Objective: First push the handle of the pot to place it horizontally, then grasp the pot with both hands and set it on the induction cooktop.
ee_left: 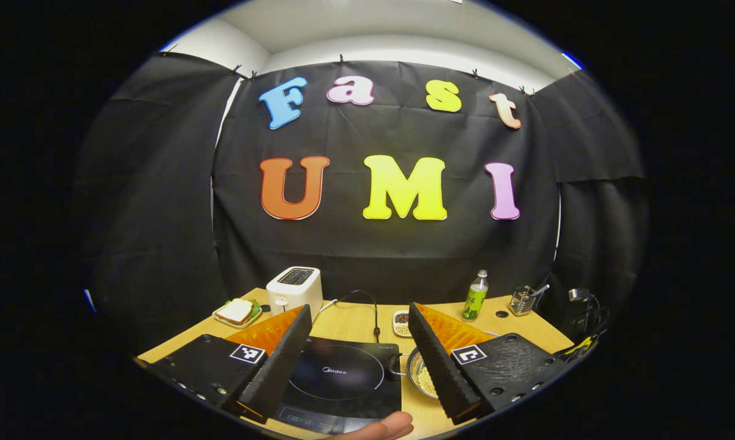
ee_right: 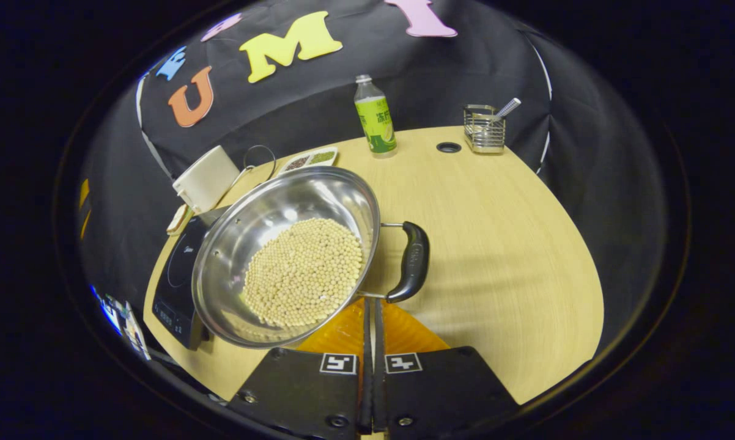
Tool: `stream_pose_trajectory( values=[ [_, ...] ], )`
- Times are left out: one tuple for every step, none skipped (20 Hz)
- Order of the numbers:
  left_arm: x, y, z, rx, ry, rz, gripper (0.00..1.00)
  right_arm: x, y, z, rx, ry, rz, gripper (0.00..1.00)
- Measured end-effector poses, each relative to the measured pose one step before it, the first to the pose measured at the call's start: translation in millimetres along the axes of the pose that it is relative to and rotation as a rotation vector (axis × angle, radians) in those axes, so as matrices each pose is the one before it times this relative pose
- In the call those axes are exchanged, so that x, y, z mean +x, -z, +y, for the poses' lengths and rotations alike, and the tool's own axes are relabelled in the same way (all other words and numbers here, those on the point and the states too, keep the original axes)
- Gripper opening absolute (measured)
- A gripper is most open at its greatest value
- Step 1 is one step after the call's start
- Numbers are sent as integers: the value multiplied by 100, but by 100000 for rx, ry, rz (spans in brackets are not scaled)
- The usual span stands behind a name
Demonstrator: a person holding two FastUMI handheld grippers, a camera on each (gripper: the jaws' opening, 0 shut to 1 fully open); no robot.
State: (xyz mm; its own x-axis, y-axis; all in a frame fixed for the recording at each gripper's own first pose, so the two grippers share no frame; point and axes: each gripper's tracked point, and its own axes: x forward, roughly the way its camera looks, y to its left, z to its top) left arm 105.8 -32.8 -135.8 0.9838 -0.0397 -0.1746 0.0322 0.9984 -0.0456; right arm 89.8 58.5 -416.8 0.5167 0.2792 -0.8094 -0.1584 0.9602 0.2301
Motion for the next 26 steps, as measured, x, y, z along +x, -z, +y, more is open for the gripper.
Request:
stream_pose_trajectory(
  values=[
    [291, 334, -175, -44, 1034, 829, 95, 135, -59, -143, 569, 285, 609, 1],
    [411, 375, -87, -207, 459, 1057, 94, 251, -96, -207, 406, 288, 289, 4],
    [230, 456, -1, 12, 353, 1028, 95, 107, -232, -127, 74, 344, -139, 4],
    [334, 394, 101, -32, -42, 1196, 95, 137, -318, -142, 58, 695, -410, 4],
    [353, 329, 106, -76, -173, 888, 95, 47, -272, -85, -281, 353, -388, 1],
    [336, 300, -16, -65, 112, 819, 95, 141, -270, 2, -247, 371, -566, 4],
    [306, 433, 57, -124, 225, 1133, 95, 133, -232, -187, -107, 566, -448, 4],
    [287, 391, 39, -213, 148, 1089, 95, -106, -212, -102, -195, 596, -425, 4],
    [273, 286, -43, -44, 394, 983, 95, 12, -235, -88, 67, 447, -541, 4],
    [244, 516, -64, -87, 344, 954, 95, 159, -217, -100, 15, 417, -616, 4],
    [190, 392, -45, -240, 360, 1088, 95, 47, -241, -112, -224, 387, -934, 4],
    [221, 391, -161, -348, 591, 1396, 95, -55, -270, -71, -155, 194, -1414, 4],
    [474, 388, -191, -288, 535, 1239, 95, -212, -303, -46, -120, 155, -1511, 4],
    [320, 450, -76, 21, 458, 1490, 95, -219, -287, 183, -908, -877, -2022, 4],
    [360, 558, -59, 390, 134, 1716, 95, -397, -557, -184, -1663, 461, -2361, 4],
    [479, 617, -10, 451, -310, 1769, 95, -417, -509, -657, -1411, 2405, -2655, 4],
    [542, 630, -134, 379, -252, 1774, 95, -276, -565, -666, -1653, 2760, -2378, 4],
    [391, 697, -276, 120, 149, 1991, 95, -292, -451, -403, -1565, 2014, -2017, 0],
    [429, 707, -203, 90, 283, 2178, 95, -303, -308, -125, -1388, 951, -1353, 4],
    [576, 529, -152, 467, -2, 1866, 95, -171, -219, -37, -953, 153, -885, 4],
    [398, 416, -261, 1044, -524, 1390, 95, -121, -159, 189, -499, -829, -487, 5],
    [495, 442, -105, 1145, -576, 1347, 95, -20, -157, 156, -259, -751, -253, 5],
    [609, 598, -58, 583, 203, 1722, 95, 56, -177, 124, -258, -592, -574, 8],
    [417, 468, -389, -330, 841, 2041, 95, -38, -144, 123, -222, -469, -571, 12],
    [559, 574, -598, -674, 1039, 1651, 95, 25, -358, 296, -505, -1398, -1436, 19],
    [283, 419, -419, -427, 835, 1442, 95, 188, -301, 198, -655, -795, -1090, 24]
  ],
)
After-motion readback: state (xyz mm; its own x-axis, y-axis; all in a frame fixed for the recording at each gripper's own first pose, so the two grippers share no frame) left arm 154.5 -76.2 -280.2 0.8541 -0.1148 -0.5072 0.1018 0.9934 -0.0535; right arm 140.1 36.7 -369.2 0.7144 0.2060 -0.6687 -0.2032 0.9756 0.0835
